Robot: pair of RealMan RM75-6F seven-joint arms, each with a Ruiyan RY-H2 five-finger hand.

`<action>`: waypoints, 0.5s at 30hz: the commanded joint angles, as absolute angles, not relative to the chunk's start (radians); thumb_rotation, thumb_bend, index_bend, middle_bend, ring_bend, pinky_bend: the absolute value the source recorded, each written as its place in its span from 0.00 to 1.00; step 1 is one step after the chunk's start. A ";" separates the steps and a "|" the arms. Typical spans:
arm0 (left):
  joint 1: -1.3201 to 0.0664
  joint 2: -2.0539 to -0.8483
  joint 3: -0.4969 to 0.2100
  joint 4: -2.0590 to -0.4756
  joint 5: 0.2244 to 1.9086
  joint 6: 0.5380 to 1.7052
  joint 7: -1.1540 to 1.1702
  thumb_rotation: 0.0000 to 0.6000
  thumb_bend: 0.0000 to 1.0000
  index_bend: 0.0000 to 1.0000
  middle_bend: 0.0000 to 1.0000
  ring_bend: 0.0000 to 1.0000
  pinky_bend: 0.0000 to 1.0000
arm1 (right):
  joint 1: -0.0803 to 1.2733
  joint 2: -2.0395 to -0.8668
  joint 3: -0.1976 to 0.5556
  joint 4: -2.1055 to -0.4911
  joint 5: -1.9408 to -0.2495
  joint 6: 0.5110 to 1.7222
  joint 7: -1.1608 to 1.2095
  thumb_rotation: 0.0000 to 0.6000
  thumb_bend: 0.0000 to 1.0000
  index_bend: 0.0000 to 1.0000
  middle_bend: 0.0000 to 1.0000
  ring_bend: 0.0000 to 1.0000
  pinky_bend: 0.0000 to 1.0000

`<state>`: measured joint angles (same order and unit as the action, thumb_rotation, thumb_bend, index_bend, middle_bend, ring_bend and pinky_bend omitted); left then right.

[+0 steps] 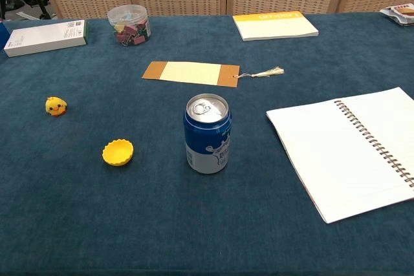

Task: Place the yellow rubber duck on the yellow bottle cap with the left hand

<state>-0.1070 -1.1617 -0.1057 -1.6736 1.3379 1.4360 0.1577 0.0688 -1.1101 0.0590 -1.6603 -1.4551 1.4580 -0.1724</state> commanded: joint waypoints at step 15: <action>-0.345 -1.080 -0.224 -1.719 1.033 1.044 0.168 1.00 0.12 0.31 0.00 0.02 0.00 | 0.070 -1.113 0.057 -1.660 -1.461 1.458 -0.174 1.00 0.00 0.03 0.00 0.00 0.00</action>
